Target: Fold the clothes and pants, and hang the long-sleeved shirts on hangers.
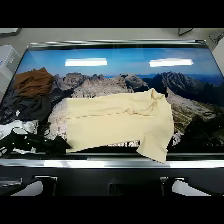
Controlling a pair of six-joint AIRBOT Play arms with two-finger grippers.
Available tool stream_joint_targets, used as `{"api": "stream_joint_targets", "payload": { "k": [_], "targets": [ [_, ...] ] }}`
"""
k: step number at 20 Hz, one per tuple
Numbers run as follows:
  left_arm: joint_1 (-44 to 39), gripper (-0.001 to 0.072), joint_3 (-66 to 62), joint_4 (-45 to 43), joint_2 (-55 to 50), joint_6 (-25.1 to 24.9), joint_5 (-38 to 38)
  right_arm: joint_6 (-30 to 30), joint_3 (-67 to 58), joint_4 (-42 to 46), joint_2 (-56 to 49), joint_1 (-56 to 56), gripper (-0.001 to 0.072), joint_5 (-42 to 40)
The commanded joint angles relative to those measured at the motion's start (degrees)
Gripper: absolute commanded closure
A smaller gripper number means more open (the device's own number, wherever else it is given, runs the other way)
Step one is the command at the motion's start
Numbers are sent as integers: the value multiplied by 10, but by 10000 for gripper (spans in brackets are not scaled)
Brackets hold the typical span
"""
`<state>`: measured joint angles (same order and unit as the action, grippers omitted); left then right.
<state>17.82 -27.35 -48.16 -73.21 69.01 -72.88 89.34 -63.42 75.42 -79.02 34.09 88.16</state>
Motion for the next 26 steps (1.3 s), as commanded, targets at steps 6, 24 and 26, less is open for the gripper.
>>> {"api": "stream_joint_targets", "payload": {
  "k": [6,24,26],
  "targets": [
    [-36,688,2,7,-2,19,40,-47,25,-46,-45,0,179,-22],
    [-36,689,-18,17,38,20,40,-106,78,-195,-93,-51,677,-132],
    [-36,689,-85,17,71,19,43,-108,25,-205,-56,-50,679,-104]
  ]
}}
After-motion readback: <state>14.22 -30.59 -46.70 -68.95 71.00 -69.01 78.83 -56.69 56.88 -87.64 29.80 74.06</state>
